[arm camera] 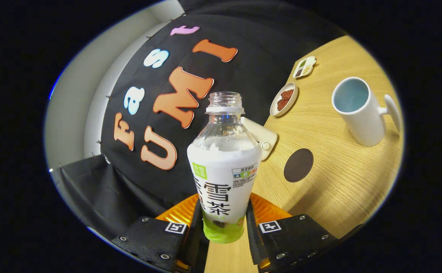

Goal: Take the bottle from table, then pour the juice into the cup, finally place the bottle on the coaster

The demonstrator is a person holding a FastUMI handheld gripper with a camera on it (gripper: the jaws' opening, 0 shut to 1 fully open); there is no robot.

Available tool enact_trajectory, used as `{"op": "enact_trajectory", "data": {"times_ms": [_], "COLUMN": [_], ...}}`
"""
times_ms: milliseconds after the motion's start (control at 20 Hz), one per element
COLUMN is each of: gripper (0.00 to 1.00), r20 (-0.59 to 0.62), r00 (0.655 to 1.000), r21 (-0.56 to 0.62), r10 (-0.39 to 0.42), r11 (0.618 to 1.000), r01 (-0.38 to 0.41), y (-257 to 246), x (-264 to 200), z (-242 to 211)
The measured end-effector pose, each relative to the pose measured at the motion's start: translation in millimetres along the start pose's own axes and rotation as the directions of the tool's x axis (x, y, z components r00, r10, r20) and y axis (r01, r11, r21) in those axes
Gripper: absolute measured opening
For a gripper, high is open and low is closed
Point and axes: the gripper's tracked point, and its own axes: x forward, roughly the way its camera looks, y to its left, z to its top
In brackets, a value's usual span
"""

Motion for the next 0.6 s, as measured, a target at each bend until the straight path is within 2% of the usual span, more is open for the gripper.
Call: {"op": "enact_trajectory", "data": {"times_ms": [300, 600], "gripper": [0.55, 0.55], "r20": [0.058, 0.114], "r00": [0.998, 0.993], "r21": [0.208, 0.371], "r10": [0.003, 0.000], "r11": [0.978, 0.927], "r01": [-0.015, -0.043], "y": [-20, -32], "x": [-3, -3], "z": [31, 52]}}
